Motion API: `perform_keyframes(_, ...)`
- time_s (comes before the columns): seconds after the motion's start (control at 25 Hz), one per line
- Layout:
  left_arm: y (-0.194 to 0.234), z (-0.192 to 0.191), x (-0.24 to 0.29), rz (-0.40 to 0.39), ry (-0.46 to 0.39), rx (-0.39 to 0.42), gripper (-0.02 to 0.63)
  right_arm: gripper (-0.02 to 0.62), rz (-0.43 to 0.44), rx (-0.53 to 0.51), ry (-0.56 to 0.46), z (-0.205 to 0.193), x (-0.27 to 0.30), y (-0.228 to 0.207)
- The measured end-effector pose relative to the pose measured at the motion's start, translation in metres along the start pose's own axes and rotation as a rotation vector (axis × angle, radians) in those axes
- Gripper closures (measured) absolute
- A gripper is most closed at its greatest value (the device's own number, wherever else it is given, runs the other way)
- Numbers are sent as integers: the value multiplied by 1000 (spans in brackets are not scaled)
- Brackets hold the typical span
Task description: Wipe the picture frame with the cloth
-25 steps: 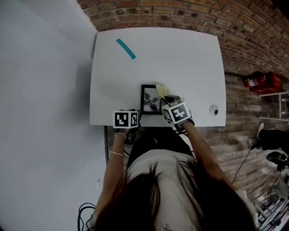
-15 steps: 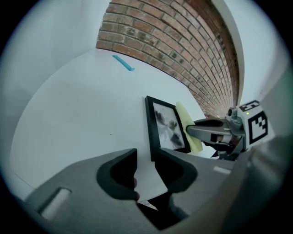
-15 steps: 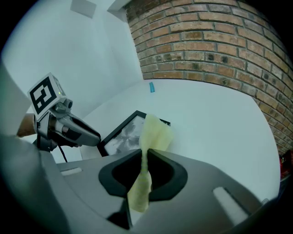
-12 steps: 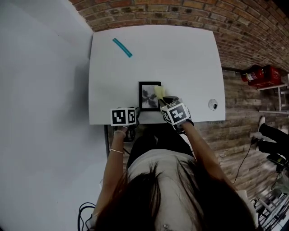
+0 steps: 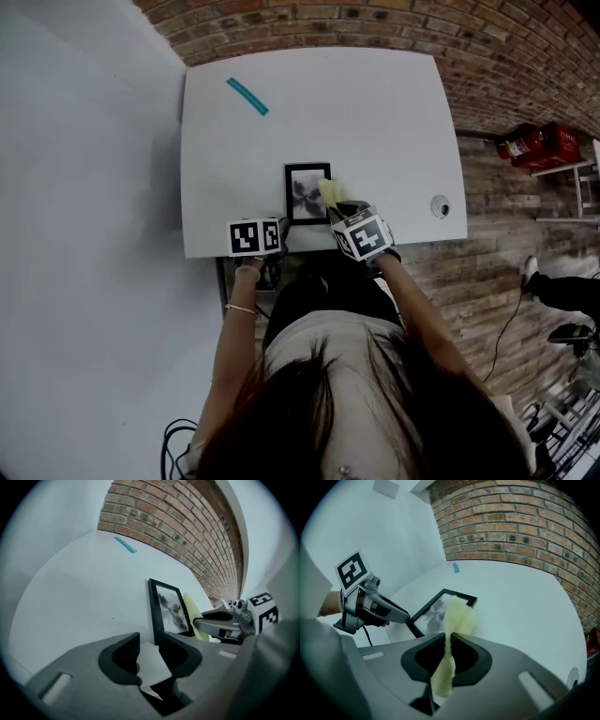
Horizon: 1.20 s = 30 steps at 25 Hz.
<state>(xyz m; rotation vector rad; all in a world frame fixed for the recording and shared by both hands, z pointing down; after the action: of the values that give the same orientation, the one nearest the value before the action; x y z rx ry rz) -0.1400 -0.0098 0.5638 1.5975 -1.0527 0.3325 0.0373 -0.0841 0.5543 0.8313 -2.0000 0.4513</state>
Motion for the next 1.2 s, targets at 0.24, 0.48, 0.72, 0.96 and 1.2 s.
perform_keyframes(0.24, -1, 0, 1, 4, 1, 11, 480, 552, -6, 9, 2, -10, -3, 5)
perform_keyframes(0.48, -1, 1, 0, 12, 4, 22, 480, 552, -18, 20, 2, -15, -8, 11)
perform_keyframes(0.72, -1, 1, 2, 12, 3, 33, 480, 552, -27, 26, 3, -23, -12, 15)
perform_keyframes(0.96, -1, 2, 2, 8, 11, 44, 480, 552, -30, 18, 15, -31, -17, 19)
perform_keyframes(1.2, 2, 0, 3, 0, 15, 55, 480, 552, -45, 19, -2, -30, -19, 21)
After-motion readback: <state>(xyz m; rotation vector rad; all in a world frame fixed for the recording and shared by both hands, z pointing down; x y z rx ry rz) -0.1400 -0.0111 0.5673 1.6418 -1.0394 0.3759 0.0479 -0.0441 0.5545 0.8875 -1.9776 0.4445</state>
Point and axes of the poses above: the fingertips, and each gripper's own axes: x forward along the fingers, y to its left, z out of its top, the point moved 8 cm from there along -x, backward along the fingers, and after that the axes turned 15 degrees about -z, right-handed, at the moved point
